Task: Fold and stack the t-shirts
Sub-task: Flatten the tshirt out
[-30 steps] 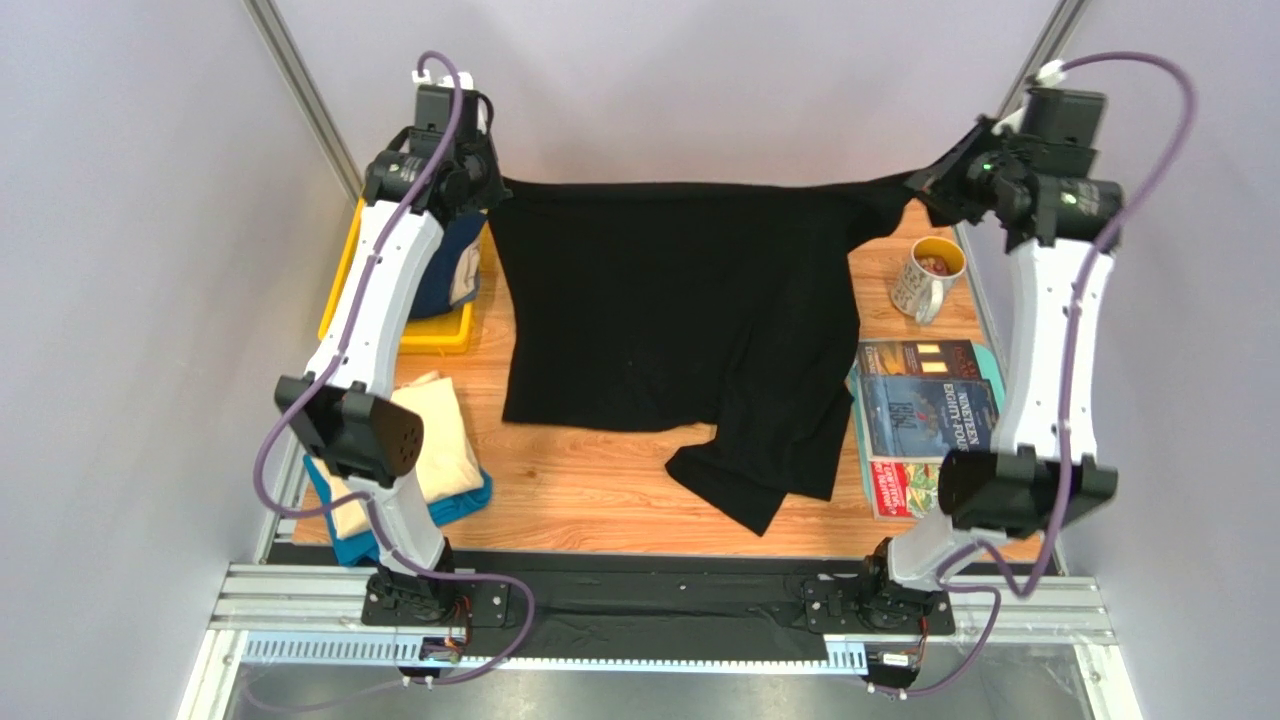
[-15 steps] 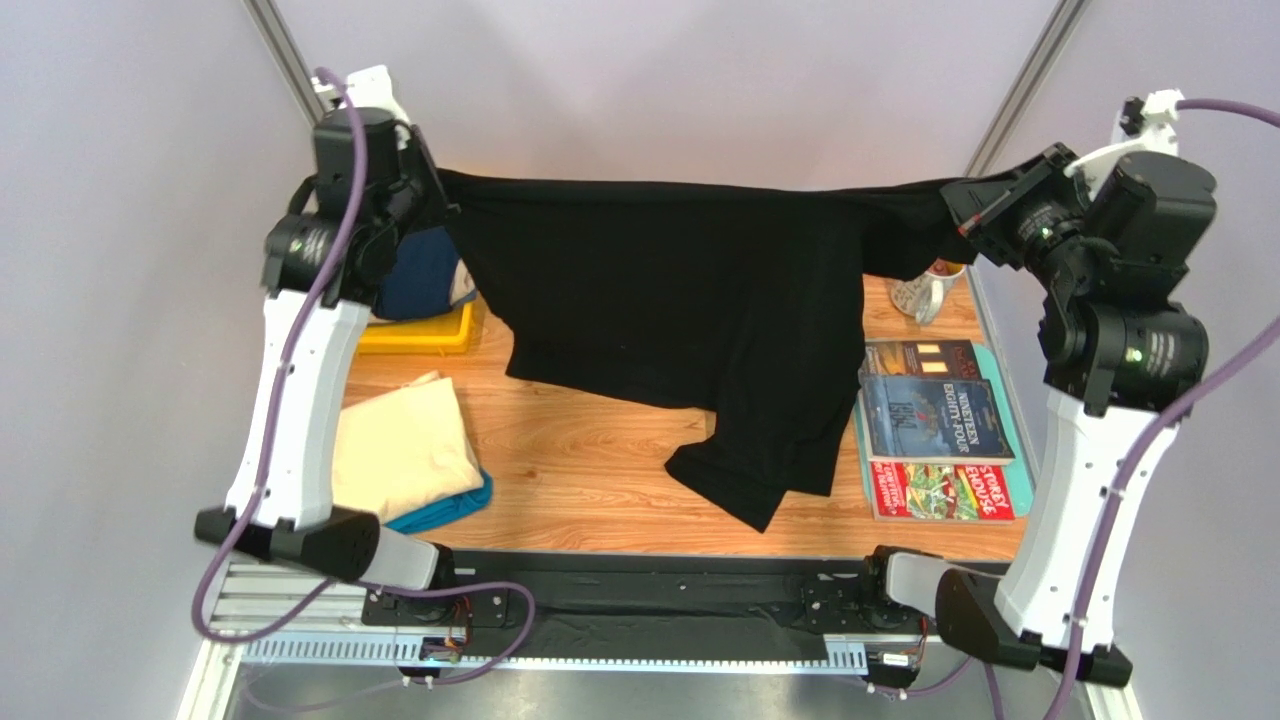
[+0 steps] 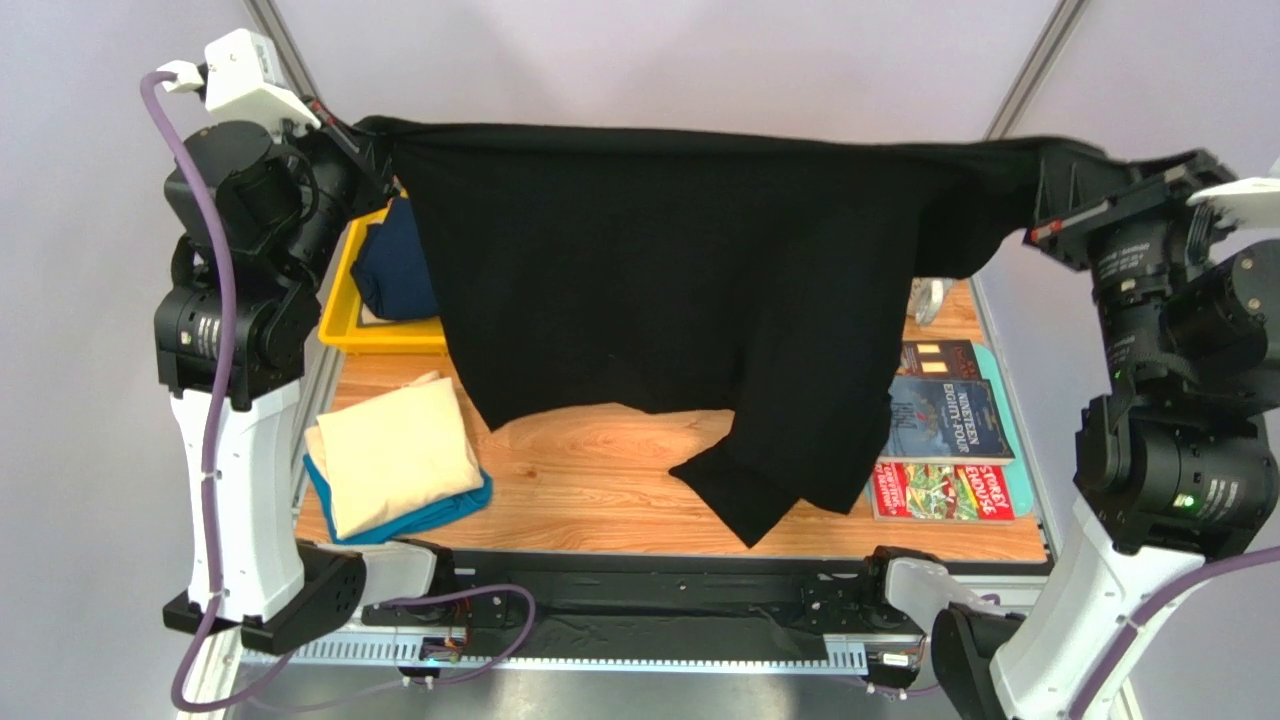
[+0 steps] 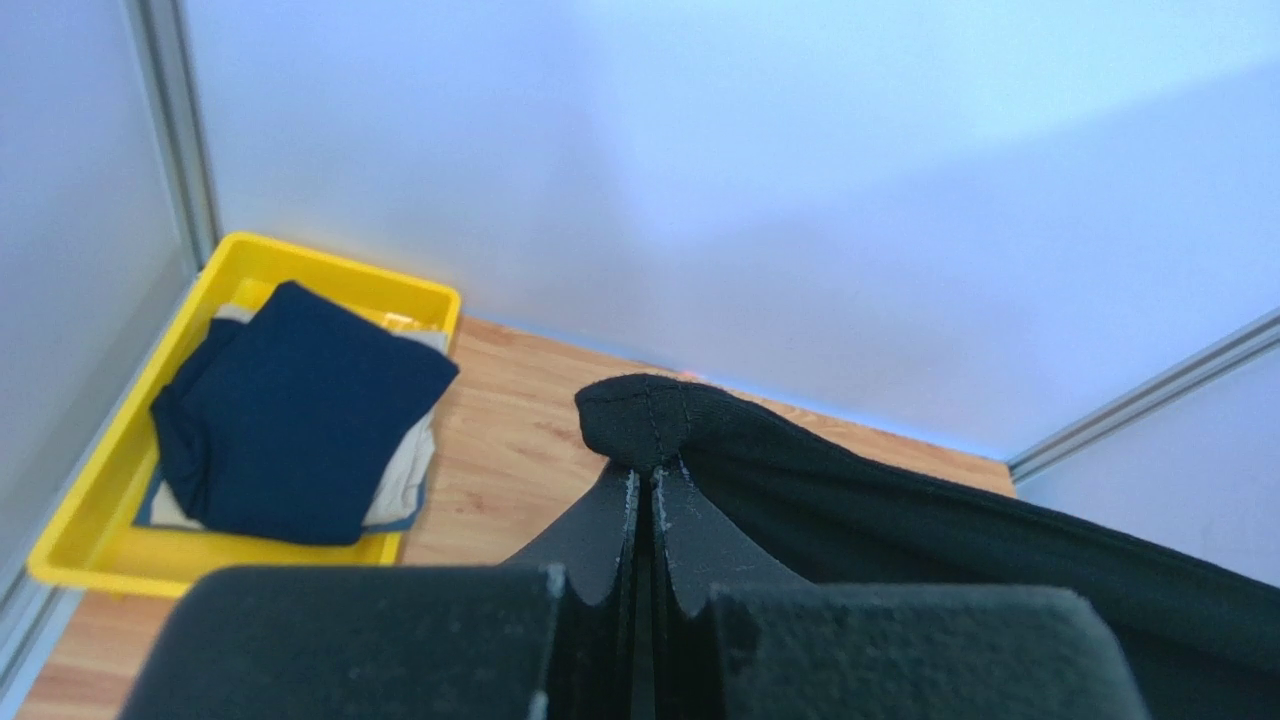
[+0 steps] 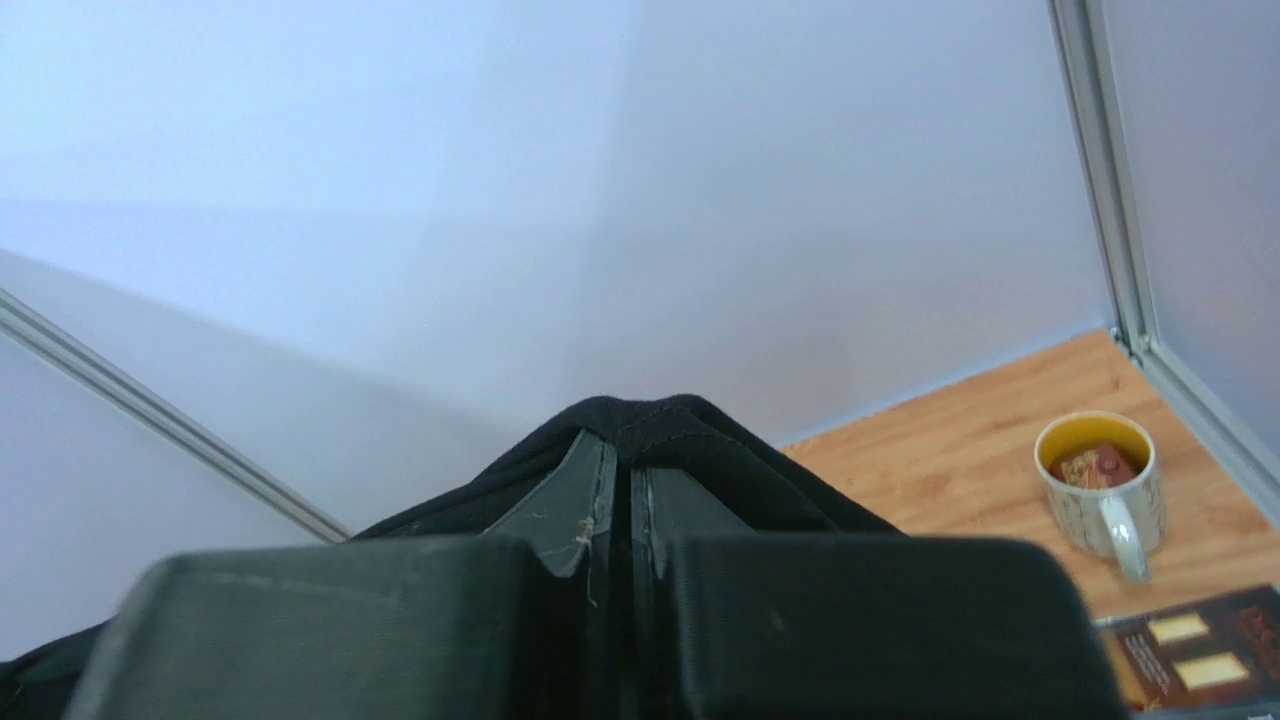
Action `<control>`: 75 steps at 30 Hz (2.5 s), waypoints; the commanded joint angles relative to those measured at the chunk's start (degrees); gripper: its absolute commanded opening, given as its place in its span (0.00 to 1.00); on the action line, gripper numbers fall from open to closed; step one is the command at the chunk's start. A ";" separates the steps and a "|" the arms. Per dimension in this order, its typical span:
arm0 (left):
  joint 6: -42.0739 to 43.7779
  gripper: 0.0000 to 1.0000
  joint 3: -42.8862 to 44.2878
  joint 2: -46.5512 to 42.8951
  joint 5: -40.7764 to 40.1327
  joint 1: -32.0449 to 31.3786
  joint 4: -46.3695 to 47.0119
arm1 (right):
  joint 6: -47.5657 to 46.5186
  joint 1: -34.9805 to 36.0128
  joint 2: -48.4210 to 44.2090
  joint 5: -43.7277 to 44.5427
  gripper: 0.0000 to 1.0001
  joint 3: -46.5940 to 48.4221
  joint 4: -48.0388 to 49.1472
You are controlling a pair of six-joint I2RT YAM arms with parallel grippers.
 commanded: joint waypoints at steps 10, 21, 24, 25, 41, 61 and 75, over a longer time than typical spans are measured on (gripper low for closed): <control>0.84 0.00 -7.97 19.99 -0.82 4.65 -2.60 | -0.96 0.48 20.47 1.55 0.00 -0.20 -3.61; 4.79 0.00 -9.05 35.56 -5.04 5.09 -2.52 | -5.18 6.54 45.58 6.64 0.00 -1.30 -15.48; 4.71 0.00 -5.97 40.13 -6.35 5.09 -1.73 | -6.32 9.53 49.65 9.89 0.00 0.49 -13.31; 4.80 0.00 -4.05 42.49 -6.53 5.09 -1.30 | -6.50 11.45 50.18 11.03 0.00 0.75 -12.16; 4.97 0.00 10.38 60.18 -8.29 5.09 -1.99 | -7.02 13.85 65.20 16.74 0.00 7.34 -6.61; 5.85 0.00 14.34 66.16 -7.33 6.06 -0.41 | -7.37 13.85 74.89 23.26 0.00 16.75 -0.73; 3.92 0.00 14.96 67.91 -3.02 10.62 0.55 | -9.49 13.41 80.59 15.88 0.10 21.49 8.76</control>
